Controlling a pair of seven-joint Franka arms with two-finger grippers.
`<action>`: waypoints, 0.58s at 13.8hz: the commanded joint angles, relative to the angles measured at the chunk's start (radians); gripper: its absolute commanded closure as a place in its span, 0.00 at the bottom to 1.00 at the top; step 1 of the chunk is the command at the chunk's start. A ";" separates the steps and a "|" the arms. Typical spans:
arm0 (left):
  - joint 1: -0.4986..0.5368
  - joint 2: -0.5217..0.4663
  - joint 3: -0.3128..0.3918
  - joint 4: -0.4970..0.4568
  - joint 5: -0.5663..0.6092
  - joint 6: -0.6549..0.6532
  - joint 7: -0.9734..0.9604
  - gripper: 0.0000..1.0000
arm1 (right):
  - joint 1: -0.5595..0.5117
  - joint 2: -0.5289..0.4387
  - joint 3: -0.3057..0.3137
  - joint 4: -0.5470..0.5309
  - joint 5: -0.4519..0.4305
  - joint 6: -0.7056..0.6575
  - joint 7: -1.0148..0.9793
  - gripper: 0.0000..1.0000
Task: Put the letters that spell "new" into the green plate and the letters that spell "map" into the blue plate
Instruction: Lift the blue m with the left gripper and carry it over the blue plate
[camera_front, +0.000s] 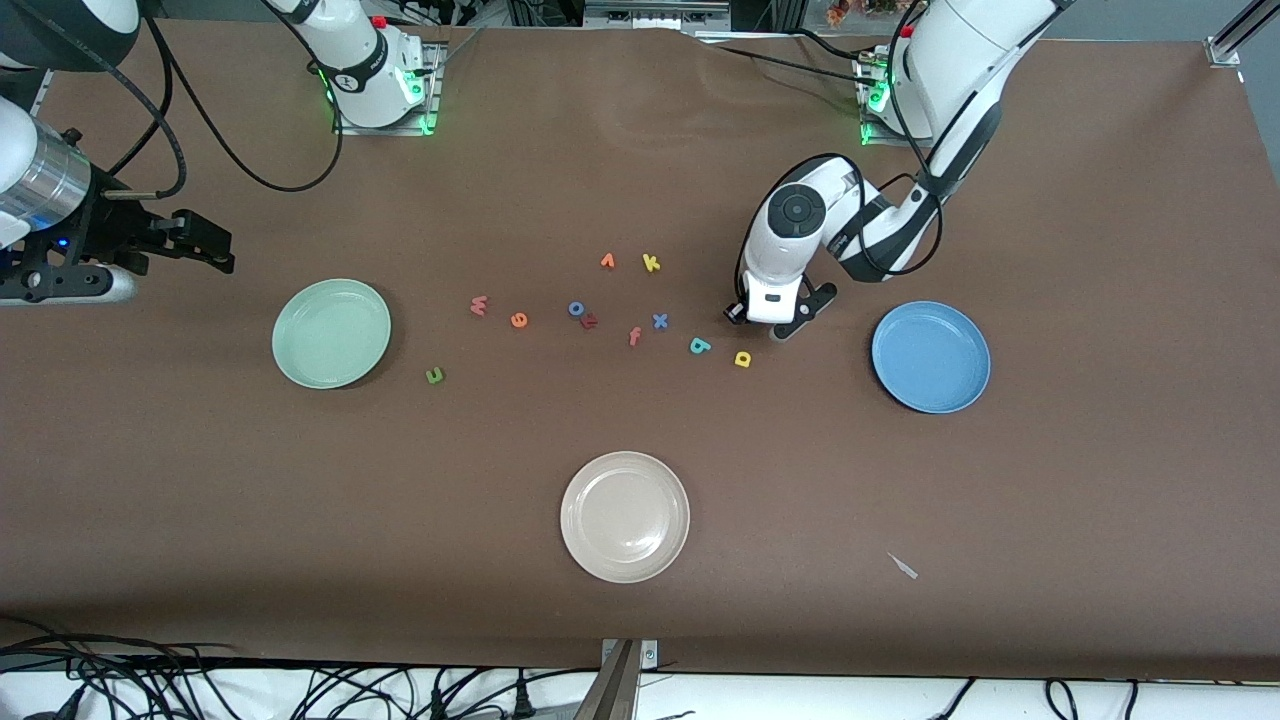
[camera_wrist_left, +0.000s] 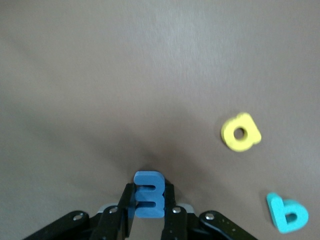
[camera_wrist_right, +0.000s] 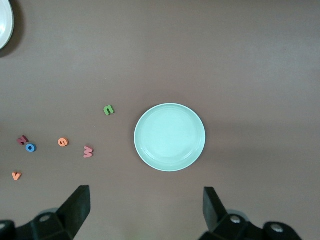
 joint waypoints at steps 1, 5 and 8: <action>0.034 -0.064 -0.007 0.029 0.031 -0.130 0.067 0.98 | 0.000 -0.014 0.002 -0.007 0.003 0.002 0.006 0.00; 0.088 -0.096 -0.020 0.133 -0.015 -0.346 0.260 0.98 | 0.000 -0.014 0.002 -0.007 0.003 0.005 0.009 0.00; 0.126 -0.095 -0.012 0.299 -0.075 -0.574 0.484 0.98 | 0.000 -0.011 0.002 -0.006 0.005 0.020 0.012 0.00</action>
